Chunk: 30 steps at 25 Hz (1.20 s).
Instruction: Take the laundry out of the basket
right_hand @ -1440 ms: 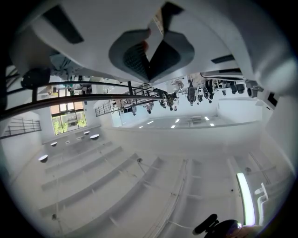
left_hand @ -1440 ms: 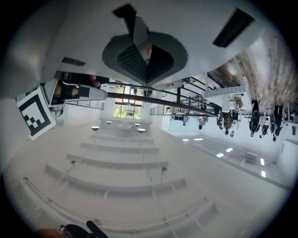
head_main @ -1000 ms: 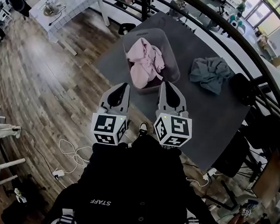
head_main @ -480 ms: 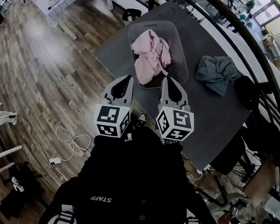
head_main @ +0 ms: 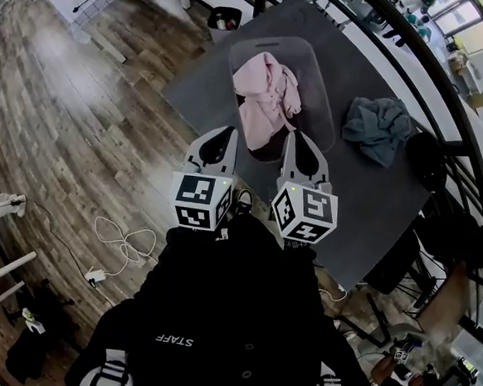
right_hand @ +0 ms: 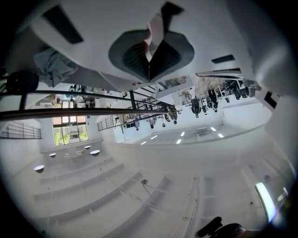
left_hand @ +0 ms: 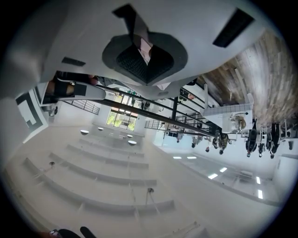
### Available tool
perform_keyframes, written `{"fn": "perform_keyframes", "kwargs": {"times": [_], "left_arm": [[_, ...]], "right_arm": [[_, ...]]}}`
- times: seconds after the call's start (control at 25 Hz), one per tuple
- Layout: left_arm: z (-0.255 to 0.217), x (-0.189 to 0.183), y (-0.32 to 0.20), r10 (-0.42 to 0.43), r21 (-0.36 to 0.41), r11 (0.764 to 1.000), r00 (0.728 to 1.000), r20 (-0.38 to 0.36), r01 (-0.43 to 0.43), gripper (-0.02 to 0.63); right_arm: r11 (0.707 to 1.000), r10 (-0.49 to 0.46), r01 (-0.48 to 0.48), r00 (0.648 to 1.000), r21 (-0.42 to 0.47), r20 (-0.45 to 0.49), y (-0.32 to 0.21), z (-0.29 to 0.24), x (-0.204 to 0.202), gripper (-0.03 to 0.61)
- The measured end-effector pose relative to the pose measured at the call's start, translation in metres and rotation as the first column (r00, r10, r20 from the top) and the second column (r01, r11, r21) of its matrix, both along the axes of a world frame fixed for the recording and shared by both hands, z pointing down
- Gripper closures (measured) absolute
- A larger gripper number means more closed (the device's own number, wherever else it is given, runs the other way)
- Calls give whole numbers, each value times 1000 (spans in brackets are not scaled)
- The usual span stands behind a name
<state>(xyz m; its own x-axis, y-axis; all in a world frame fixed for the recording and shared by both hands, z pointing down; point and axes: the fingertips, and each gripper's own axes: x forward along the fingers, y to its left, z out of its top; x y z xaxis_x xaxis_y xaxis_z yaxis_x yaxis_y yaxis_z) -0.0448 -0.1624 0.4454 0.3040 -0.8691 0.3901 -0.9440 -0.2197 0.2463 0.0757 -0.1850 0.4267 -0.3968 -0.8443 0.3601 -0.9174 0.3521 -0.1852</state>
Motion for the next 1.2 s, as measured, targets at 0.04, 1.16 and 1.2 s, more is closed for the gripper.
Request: {"fn": "perform_keyframes", "kwargs": {"times": [0.04,1.16,1.2], "left_arm": [[2,-3,-3,0,-8,1000,1000,1,0,612],[94,-33,-99,10,-196,981,1000,-11,-12,612],[96,-33,-102,14,-201,979,1000,-11,-16,612]], "right_arm": [[1000,-8,8,1000,-5,-1,-3,2,-4,563],[937,-123,99,991,-334,-52,-110,137,-40,482],[931,-127,101,991,-351,-51,-113,143,-41,482]]}}
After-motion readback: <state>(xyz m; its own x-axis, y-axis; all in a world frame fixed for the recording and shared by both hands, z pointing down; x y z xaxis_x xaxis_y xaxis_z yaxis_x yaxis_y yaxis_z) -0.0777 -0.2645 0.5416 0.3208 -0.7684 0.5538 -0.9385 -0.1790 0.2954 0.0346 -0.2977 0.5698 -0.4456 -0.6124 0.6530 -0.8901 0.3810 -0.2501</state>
